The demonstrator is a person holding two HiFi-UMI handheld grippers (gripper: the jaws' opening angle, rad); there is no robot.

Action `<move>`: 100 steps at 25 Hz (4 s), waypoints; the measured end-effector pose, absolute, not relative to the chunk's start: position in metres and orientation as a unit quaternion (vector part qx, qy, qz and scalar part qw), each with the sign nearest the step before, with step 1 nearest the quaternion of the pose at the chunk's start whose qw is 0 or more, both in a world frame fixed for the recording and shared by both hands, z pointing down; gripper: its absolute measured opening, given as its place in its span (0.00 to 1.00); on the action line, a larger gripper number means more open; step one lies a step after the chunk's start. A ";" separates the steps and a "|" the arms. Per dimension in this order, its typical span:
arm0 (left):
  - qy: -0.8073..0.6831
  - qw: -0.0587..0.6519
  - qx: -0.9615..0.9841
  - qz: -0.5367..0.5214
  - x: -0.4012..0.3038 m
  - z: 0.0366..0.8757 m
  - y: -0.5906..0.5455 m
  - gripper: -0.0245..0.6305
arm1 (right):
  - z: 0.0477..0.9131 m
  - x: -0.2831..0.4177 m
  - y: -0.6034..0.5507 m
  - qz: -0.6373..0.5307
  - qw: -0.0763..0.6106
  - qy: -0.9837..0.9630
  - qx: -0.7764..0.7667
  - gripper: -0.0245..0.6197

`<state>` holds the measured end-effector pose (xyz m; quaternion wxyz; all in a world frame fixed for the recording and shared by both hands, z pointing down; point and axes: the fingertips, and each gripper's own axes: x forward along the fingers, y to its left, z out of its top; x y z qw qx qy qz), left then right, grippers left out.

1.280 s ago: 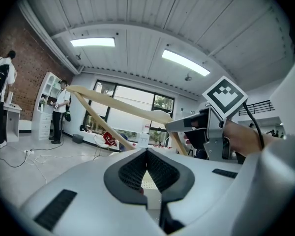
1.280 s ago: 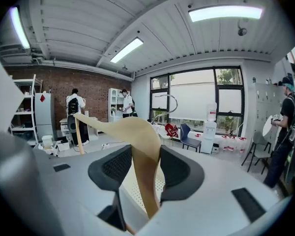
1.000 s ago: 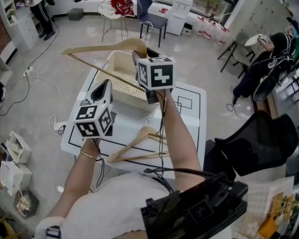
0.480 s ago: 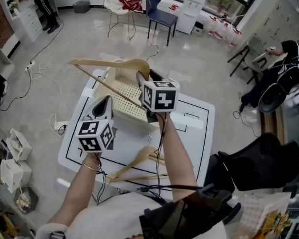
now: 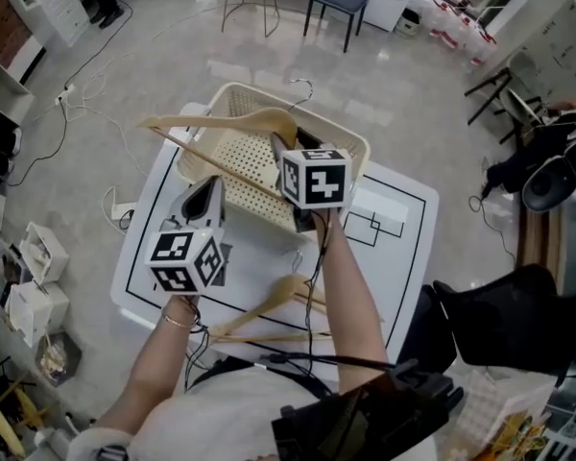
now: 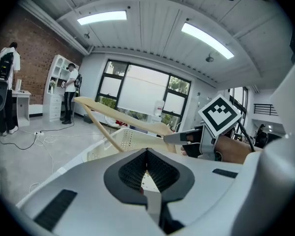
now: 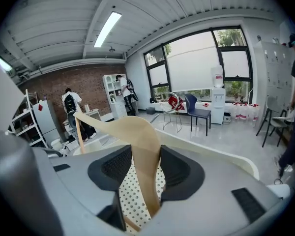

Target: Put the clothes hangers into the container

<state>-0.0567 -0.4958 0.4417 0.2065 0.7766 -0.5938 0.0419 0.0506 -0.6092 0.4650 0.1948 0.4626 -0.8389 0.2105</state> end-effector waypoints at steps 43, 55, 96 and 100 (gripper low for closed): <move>-0.613 0.247 0.747 0.069 -0.059 0.485 -0.464 0.04 | 0.517 0.040 -0.605 0.254 0.205 -0.847 0.419 0.34; -0.594 0.224 0.770 0.054 -0.055 0.451 -0.438 0.04 | 0.456 0.060 -0.572 0.229 0.156 -0.840 0.467 0.34; -0.489 0.176 0.854 0.008 0.012 0.399 -0.244 0.04 | 0.424 0.136 -0.248 0.148 0.073 -0.730 0.663 0.06; -0.496 0.173 0.851 0.012 0.027 0.396 -0.238 0.04 | 0.431 0.146 -0.238 0.165 0.067 -0.739 0.650 0.06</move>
